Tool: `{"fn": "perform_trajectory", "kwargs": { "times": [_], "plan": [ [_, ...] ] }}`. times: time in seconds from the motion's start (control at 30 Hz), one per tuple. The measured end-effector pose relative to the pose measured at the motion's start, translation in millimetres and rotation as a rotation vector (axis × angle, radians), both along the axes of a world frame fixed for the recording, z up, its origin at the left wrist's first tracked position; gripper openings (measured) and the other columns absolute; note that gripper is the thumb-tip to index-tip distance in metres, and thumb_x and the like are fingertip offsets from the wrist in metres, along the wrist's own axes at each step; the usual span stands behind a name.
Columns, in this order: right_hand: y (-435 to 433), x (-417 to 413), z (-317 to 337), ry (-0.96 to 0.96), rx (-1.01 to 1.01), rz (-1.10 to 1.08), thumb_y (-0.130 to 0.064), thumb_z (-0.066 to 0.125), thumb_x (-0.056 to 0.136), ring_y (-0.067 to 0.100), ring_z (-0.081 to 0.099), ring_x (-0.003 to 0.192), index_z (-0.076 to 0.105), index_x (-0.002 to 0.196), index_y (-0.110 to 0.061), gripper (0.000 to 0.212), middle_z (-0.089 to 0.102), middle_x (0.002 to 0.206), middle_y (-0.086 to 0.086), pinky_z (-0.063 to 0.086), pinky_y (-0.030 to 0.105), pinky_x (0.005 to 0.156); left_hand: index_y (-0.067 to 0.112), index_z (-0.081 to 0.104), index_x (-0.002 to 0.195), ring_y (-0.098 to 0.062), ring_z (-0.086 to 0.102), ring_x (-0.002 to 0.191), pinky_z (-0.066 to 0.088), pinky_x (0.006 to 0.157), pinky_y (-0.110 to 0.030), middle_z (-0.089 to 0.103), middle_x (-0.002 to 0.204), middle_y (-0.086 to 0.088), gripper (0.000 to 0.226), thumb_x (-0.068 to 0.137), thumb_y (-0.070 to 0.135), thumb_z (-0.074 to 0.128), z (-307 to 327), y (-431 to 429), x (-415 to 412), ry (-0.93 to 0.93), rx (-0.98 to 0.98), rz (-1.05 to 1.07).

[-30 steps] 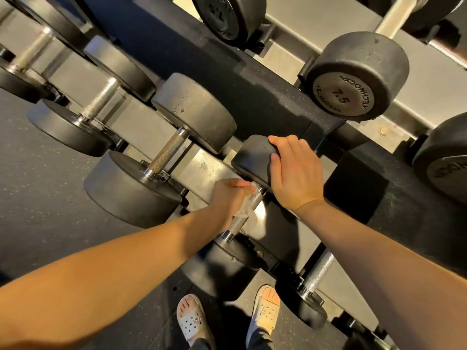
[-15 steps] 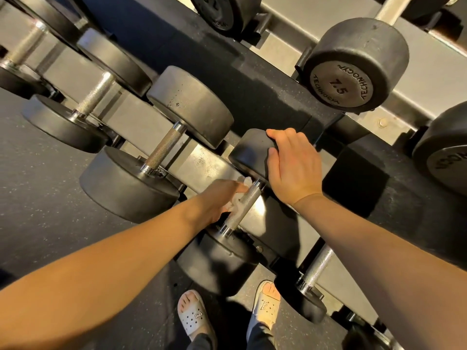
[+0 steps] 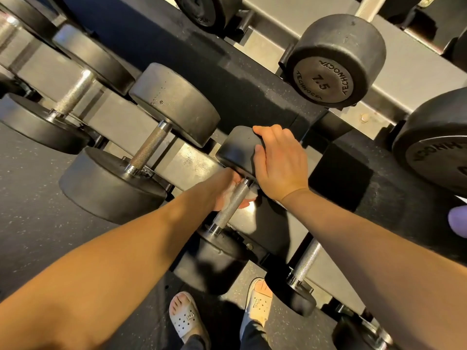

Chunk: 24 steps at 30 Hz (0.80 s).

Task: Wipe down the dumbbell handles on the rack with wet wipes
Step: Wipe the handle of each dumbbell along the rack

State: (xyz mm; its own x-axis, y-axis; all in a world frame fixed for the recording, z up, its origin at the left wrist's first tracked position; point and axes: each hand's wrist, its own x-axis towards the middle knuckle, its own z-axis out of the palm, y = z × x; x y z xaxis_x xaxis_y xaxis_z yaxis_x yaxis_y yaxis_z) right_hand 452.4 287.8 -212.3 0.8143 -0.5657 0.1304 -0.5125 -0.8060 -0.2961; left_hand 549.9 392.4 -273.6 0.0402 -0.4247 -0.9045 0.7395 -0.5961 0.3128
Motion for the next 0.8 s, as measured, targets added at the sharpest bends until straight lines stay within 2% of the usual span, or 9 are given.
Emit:
{"fn": "perform_trajectory", "kwargs": {
  "times": [0.1,0.17,0.27,0.33,0.4,0.47,0.57,0.67,0.8],
  "plan": [
    [0,0,0,0.002,-0.002,0.004,-0.030,0.040,0.100,0.020,0.054,0.097,0.058,0.135,-0.016,0.042,0.061,0.112,0.003,0.045,0.034,0.078,0.004,0.066,0.114,-0.025,0.070,0.084,0.058,0.062,-0.031,0.071,0.103,-0.014,0.020,0.100,0.016,0.060,2,9,-3,-0.150,-0.004,0.084],
    [0,0,-1,-0.005,0.004,0.004,-0.030,0.040,0.100,0.021,0.055,0.097,0.058,0.135,-0.016,0.042,0.061,0.112,0.004,0.045,0.035,0.078,0.010,0.074,0.099,-0.020,0.065,0.082,0.053,0.068,-0.028,0.071,0.098,-0.008,0.007,0.093,0.011,0.072,3,20,-8,-0.393,0.022,0.073],
    [0,0,-1,-0.008,0.010,0.002,-0.031,0.038,0.100,0.020,0.055,0.098,0.058,0.135,-0.017,0.042,0.060,0.113,0.003,0.047,0.036,0.078,0.019,0.077,0.082,-0.006,0.063,0.078,0.047,0.073,-0.016,0.072,0.084,0.008,0.009,0.090,0.015,0.077,10,36,-19,-0.824,-0.029,-0.151],
    [0,0,-1,-0.003,0.008,-0.001,-0.032,0.037,0.101,0.019,0.055,0.098,0.057,0.135,-0.018,0.043,0.060,0.113,0.003,0.048,0.036,0.079,0.018,0.078,0.083,-0.008,0.065,0.078,0.047,0.081,-0.021,0.070,0.078,0.011,0.008,0.090,0.022,0.076,14,41,-26,-1.021,-0.062,-0.276],
    [-1,0,-2,-0.004,0.009,-0.001,-0.032,0.037,0.101,0.018,0.054,0.098,0.057,0.136,-0.018,0.043,0.060,0.113,0.002,0.047,0.034,0.079,0.017,0.076,0.080,-0.008,0.066,0.076,0.048,0.081,-0.025,0.071,0.074,0.009,0.011,0.090,0.023,0.076,14,38,-28,-1.029,-0.096,-0.231],
    [-1,-1,-2,-0.005,0.009,0.001,-0.031,0.038,0.100,0.018,0.053,0.098,0.057,0.136,-0.019,0.042,0.060,0.113,0.002,0.044,0.031,0.078,0.015,0.072,0.072,-0.007,0.065,0.070,0.051,0.078,-0.031,0.069,0.067,0.008,0.017,0.088,0.019,0.077,15,29,-28,-0.942,-0.136,-0.122],
    [-1,0,-2,-0.005,0.009,-0.001,-0.031,0.039,0.100,0.018,0.053,0.098,0.058,0.135,-0.019,0.041,0.060,0.113,0.002,0.039,0.028,0.078,0.020,0.063,0.066,0.002,0.059,0.062,0.048,0.075,-0.028,0.064,0.059,0.014,0.026,0.084,0.012,0.079,19,20,-32,-0.837,-0.160,-0.074],
    [0,-1,-2,-0.006,0.000,-0.005,-0.030,0.041,0.100,0.019,0.054,0.098,0.058,0.134,-0.019,0.039,0.060,0.112,0.002,0.037,0.028,0.077,0.023,0.059,0.071,-0.008,0.064,0.076,0.048,0.080,-0.029,0.063,0.066,0.011,0.027,0.083,0.017,0.083,22,28,-29,-0.900,-0.146,-0.303],
    [-1,0,-2,-0.007,0.004,0.004,-0.029,0.042,0.100,0.018,0.054,0.096,0.057,0.134,-0.019,0.039,0.060,0.111,0.002,0.044,0.031,0.076,0.022,0.063,0.086,-0.022,0.067,0.095,0.050,0.082,-0.031,0.066,0.095,0.002,0.020,0.085,0.031,0.081,28,46,-15,-1.071,-0.056,-0.843]
  ]
}}
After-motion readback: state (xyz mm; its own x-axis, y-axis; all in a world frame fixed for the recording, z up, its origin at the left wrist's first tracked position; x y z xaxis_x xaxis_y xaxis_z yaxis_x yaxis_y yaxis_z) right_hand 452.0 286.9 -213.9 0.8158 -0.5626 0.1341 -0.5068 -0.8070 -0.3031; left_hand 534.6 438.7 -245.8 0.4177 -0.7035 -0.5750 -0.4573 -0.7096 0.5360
